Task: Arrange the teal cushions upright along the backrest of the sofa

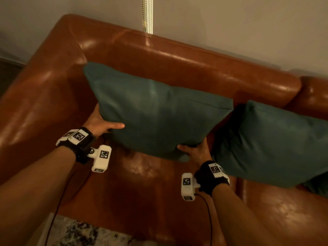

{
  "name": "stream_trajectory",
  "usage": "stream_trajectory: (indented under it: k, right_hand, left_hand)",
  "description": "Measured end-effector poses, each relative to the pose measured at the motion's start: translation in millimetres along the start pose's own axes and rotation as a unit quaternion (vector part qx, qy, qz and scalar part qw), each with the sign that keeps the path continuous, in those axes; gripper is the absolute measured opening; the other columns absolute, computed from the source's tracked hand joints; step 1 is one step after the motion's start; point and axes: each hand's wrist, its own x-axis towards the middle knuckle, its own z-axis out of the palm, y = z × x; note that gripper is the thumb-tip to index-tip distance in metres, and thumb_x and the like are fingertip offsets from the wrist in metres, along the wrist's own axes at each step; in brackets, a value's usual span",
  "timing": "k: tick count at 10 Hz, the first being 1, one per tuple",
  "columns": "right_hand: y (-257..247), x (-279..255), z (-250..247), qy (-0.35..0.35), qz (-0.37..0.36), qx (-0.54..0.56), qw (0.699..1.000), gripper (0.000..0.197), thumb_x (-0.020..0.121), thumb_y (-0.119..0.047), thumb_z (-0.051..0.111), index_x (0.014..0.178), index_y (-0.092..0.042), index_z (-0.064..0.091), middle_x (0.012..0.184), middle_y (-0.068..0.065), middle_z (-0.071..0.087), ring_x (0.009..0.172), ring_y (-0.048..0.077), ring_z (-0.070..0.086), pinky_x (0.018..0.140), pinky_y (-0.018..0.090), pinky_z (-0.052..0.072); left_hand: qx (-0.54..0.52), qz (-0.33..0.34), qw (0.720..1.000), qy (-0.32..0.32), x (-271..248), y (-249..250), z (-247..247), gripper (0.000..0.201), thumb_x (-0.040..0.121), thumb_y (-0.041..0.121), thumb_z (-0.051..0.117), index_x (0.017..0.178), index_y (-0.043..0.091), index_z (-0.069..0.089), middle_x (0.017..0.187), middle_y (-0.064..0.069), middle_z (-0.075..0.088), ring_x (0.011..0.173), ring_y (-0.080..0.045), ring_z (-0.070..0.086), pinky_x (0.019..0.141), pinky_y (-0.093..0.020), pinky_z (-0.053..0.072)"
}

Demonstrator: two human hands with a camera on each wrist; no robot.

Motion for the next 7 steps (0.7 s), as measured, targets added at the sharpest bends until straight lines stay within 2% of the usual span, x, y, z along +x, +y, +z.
stream_trajectory:
  k: [1,2,3,4,5,6,7]
  right_hand:
    - [0.7,14.8,10.4,-0.013,0.018,-0.004,1.000,0.119,0.043,-0.018,0.094,0.143,-0.026,0.031,0.140,0.004,0.051,0.126,0.029,0.052,0.102,0.057,0.046]
    - [-0.3,29.6,11.2,-0.009,0.039,-0.023,0.999,0.115,0.049,-0.017,0.094,0.143,-0.030,0.029,0.142,0.005,0.050,0.128,0.032,0.050,0.104,0.057,0.044]
    - [4.7,37.7,7.6,-0.005,0.043,-0.027,0.999,0.106,0.060,-0.008,0.088,0.143,-0.031,0.027,0.144,0.005,0.048,0.130,0.031,0.048,0.106,0.056,0.042]
    - [6.3,35.1,5.4,-0.006,0.047,-0.032,0.998,0.112,0.057,-0.013,0.091,0.145,-0.033,0.025,0.147,0.004,0.045,0.132,0.031,0.046,0.106,0.056,0.042]
    - [5.4,32.5,-0.5,-0.013,0.038,-0.039,0.998,0.131,0.040,-0.030,0.096,0.148,-0.032,0.020,0.150,0.002,0.042,0.136,0.028,0.042,0.109,0.054,0.040]
    - [0.2,23.3,-10.1,-0.048,0.031,-0.061,0.997,0.138,0.047,-0.026,0.095,0.151,-0.033,0.005,0.157,0.001,0.029,0.143,0.025,0.032,0.114,0.049,0.034]
    - [8.2,15.8,-22.1,-0.063,0.047,-0.036,0.996,0.142,0.055,-0.019,0.093,0.152,-0.033,-0.010,0.161,0.005,0.021,0.146,0.026,0.026,0.115,0.051,0.033]
  left_hand:
    - [0.009,-0.020,1.000,0.011,6.4,2.0,0.4,0.100,0.039,0.013,0.090,0.121,0.045,0.042,0.112,0.016,0.062,0.107,-0.017,0.061,0.081,-0.053,0.054]
    - [-0.001,-0.026,0.999,0.028,15.3,-4.0,4.1,0.108,0.049,0.004,0.089,0.136,0.036,0.033,0.116,0.015,0.059,0.116,-0.022,0.056,0.089,-0.059,0.050]
    - [0.000,-0.029,0.999,0.034,19.3,-9.6,8.3,0.106,0.055,0.001,0.087,0.137,0.038,0.030,0.117,0.019,0.057,0.121,-0.023,0.053,0.092,-0.062,0.048]
    - [0.000,-0.025,0.999,0.045,18.6,-10.7,11.4,0.103,0.059,0.001,0.084,0.139,0.036,0.028,0.129,0.011,0.053,0.124,-0.023,0.051,0.091,-0.059,0.048]
    - [0.001,-0.035,0.997,0.068,13.3,-12.6,12.2,0.104,0.061,0.009,0.086,0.141,0.038,0.027,0.132,0.011,0.050,0.123,-0.023,0.051,0.089,-0.055,0.049]
    - [-0.004,-0.086,0.994,0.070,1.4,-22.0,12.5,0.097,0.064,0.026,0.085,0.141,0.040,0.028,0.146,0.005,0.044,0.129,-0.030,0.047,0.090,-0.062,0.048]
    - [-0.004,-0.112,0.991,0.075,-18.6,-35.6,24.9,0.093,0.064,0.037,0.082,0.142,0.037,0.031,0.150,0.001,0.040,0.132,-0.034,0.045,0.088,-0.058,0.050]
